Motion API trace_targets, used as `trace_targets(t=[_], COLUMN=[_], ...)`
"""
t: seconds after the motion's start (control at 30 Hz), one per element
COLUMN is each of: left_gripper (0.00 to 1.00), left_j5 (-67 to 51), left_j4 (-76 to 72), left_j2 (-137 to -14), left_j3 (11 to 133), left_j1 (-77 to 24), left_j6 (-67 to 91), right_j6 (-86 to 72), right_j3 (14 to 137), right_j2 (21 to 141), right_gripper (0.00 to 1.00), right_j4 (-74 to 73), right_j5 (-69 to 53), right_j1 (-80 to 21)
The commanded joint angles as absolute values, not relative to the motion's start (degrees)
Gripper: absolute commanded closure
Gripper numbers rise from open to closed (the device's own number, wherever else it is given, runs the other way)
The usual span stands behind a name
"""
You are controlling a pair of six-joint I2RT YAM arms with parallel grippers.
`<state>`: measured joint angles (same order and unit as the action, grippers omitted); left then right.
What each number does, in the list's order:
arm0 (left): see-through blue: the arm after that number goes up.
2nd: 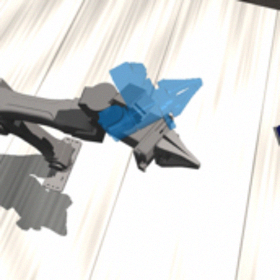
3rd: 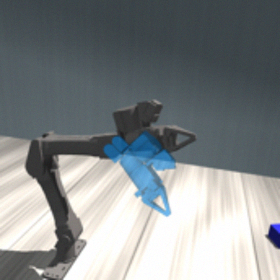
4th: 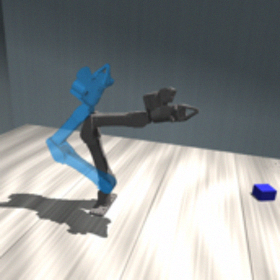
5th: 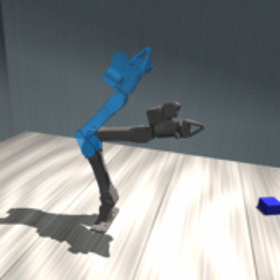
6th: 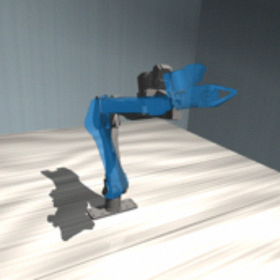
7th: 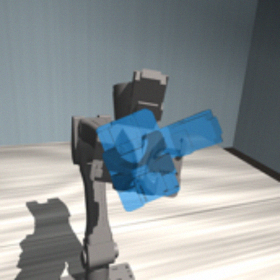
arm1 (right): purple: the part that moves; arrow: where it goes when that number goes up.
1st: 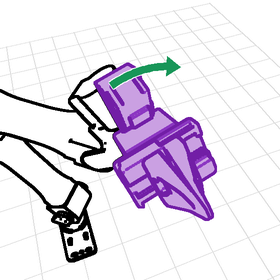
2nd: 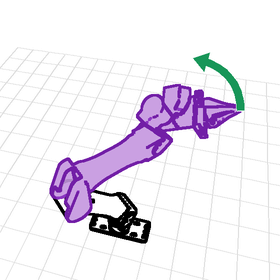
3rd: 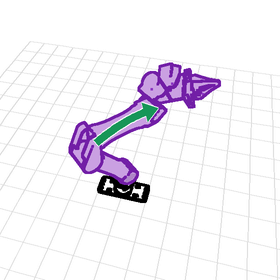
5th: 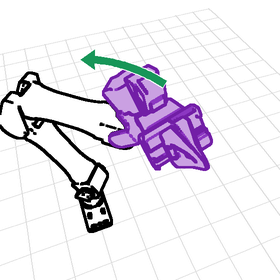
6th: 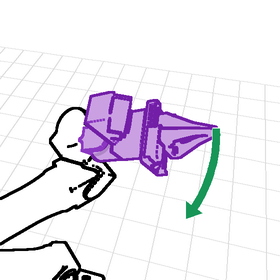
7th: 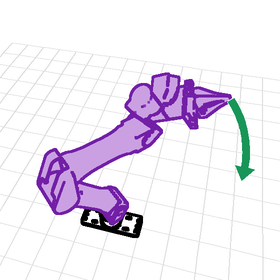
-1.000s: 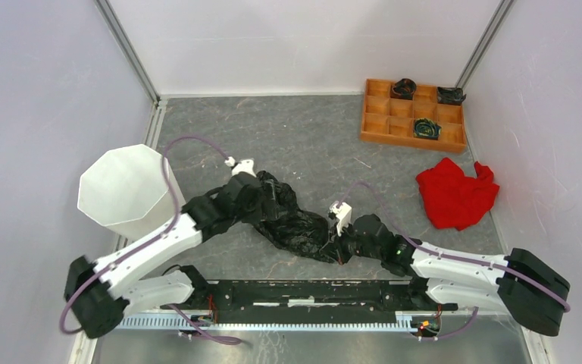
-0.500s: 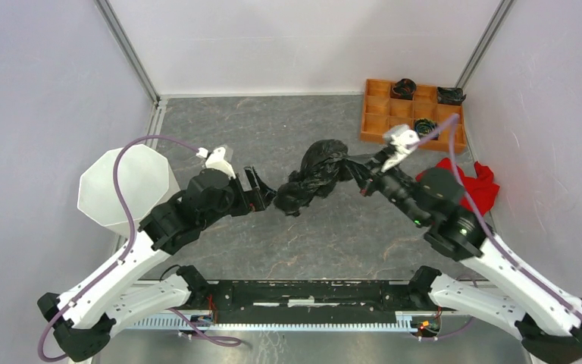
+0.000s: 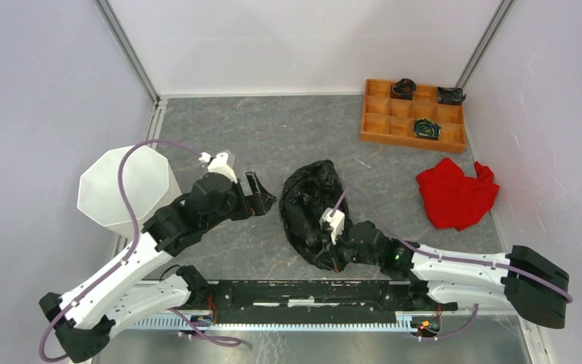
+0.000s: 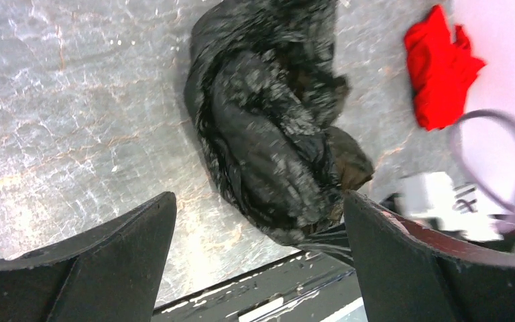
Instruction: Put the trash bags into the trash bin
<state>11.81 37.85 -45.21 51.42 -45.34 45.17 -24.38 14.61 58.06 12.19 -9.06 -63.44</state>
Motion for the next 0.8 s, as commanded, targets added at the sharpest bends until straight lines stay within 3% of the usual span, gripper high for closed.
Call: trace_targets(t=[0.0, 0.17, 0.27, 0.37, 0.57, 0.67, 0.77], left_gripper=[0.01, 0.02, 0.03, 0.1, 0.15, 0.14, 0.16], left_j5=[9.08, 8.65, 7.98, 7.75, 5.98, 5.99, 6.21], left_j4=[35.62, 31.96, 27.93, 24.18, 18.05, 17.25, 16.41], left_j2=[-49.11, -52.48, -54.84, -57.53, -60.74, -63.04, -64.87], left_j3=[49.66, 45.6, 42.81, 40.28, 37.4, 37.86, 38.74], left_j1=[-45.35, -45.35, -45.35, -45.35, -45.35, -45.26, -45.26], left_j6=[41.58, 41.31, 42.21, 43.4, 45.53, 45.57, 45.2], right_j6=[-23.55, -21.57, -23.53, -24.45, -19.74, -16.59, -16.04], right_j3=[22.32, 25.58, 23.04, 22.42, 30.38, 34.98, 37.71], right_j2=[53.66, 53.17, 53.54, 54.74, 52.79, 50.28, 48.54], right_gripper=[0.99, 0.91, 0.71, 0.58, 0.28, 0.2, 0.19], right_j4=[15.72, 5.99, 7.14, 7.1, -6.73, -11.38, -14.5], right_j5=[-0.59, 6.63, 2.96, -3.09, 4.6, 10.35, 18.83], right_j1=[-63.72, -63.68, -63.71, -63.68, -63.68, -63.67, -62.54])
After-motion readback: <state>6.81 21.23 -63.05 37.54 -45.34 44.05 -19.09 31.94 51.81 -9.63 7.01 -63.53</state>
